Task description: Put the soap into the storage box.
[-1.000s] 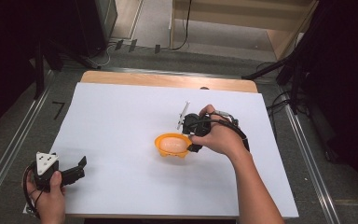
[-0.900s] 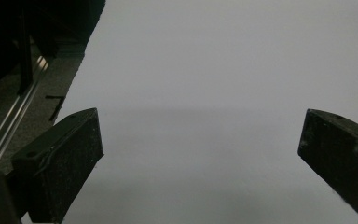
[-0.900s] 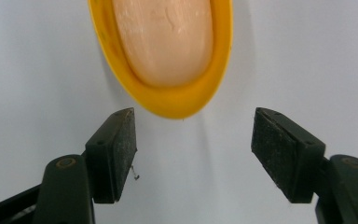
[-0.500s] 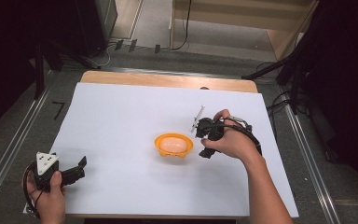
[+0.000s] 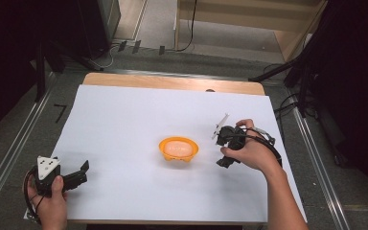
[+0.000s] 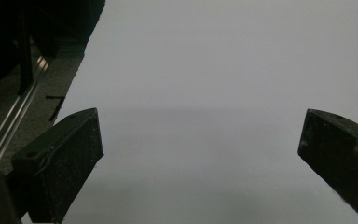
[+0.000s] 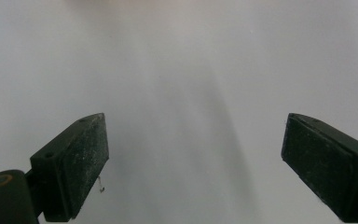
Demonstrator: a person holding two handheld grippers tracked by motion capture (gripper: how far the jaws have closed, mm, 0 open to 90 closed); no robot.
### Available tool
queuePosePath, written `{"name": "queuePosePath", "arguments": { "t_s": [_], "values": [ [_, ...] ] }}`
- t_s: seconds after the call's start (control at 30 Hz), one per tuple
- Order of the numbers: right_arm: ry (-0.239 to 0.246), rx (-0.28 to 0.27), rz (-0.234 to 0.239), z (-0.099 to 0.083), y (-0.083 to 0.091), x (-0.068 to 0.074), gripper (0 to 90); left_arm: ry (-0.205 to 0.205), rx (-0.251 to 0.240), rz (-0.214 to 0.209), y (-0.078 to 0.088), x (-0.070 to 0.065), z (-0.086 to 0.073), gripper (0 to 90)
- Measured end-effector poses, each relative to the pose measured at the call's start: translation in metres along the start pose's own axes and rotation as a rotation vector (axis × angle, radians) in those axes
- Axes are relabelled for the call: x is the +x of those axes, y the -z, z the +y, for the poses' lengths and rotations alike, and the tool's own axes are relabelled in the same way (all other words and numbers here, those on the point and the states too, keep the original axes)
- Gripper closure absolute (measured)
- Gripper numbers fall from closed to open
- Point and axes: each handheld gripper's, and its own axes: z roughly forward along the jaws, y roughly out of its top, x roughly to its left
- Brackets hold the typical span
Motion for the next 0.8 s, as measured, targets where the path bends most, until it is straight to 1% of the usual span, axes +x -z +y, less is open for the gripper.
{"name": "queuePosePath", "arguments": {
  "t_s": [0.13,0.2,0.23,0.43,0.5,0.6,0.67,0.73,0.8],
  "values": [
    [-0.041,-0.051,0.001,-0.017,-0.001,-0.002,7.0,0.000,-0.001,0.000,0.000,0.000,0.000,0.1],
    [-0.059,-0.065,-0.006,-0.025,-0.003,-0.002,6.5,-0.001,-0.001,0.000,0.000,0.000,0.000,0.1],
    [-0.076,-0.073,-0.006,-0.030,-0.003,-0.002,6.3,-0.001,0.000,0.000,0.000,0.000,0.000,0.1],
    [-0.148,-0.170,-0.009,-0.059,-0.007,-0.002,5.4,-0.001,-0.001,0.002,0.000,0.000,0.000,0.1],
    [-0.172,-0.191,-0.013,-0.068,-0.009,-0.001,5.1,-0.003,-0.001,0.004,0.000,-0.001,0.000,0.1],
    [-0.198,-0.240,-0.023,-0.081,-0.013,0.001,4.9,-0.002,-0.005,0.003,0.000,-0.001,0.000,0.1],
    [-0.217,-0.280,-0.049,-0.090,-0.015,0.002,5.1,-0.002,-0.003,0.001,0.000,0.000,0.000,0.1],
    [-0.228,-0.308,-0.068,-0.098,-0.016,0.004,6.6,-0.002,-0.004,0.002,0.000,-0.001,0.000,0.1],
    [-0.241,-0.349,-0.064,-0.107,-0.017,0.005,6.8,-0.002,-0.005,0.003,0.000,-0.001,0.000,0.1]
  ]
}}
